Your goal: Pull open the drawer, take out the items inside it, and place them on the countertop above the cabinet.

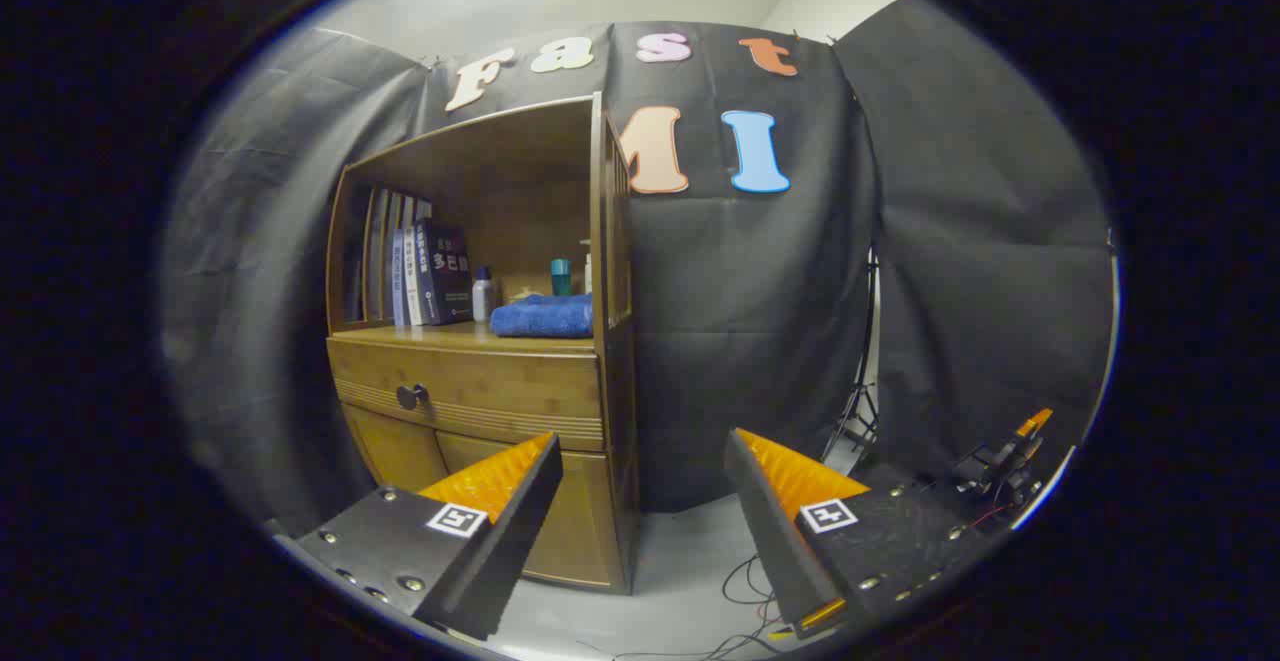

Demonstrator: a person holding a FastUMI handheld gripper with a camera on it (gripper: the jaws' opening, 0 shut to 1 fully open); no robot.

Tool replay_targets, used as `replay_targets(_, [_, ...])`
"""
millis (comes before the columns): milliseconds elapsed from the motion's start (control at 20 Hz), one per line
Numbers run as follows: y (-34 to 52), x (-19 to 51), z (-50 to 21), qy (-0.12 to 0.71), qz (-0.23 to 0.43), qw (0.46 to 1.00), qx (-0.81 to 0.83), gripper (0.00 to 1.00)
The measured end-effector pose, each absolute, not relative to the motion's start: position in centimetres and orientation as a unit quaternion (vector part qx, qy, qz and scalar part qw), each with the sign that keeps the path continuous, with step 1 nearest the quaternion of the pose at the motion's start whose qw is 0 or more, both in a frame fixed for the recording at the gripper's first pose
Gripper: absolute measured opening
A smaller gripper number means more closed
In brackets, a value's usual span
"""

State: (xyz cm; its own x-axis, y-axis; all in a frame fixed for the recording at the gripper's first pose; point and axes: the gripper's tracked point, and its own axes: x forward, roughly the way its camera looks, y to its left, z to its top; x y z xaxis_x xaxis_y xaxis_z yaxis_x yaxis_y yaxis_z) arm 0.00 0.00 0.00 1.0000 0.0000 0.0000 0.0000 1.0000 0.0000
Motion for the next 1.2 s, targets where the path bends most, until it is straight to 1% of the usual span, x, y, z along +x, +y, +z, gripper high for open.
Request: replay_targets(1200, [0.08,0.05,0.05,0.000,0.000,1.000,0.000,0.98])
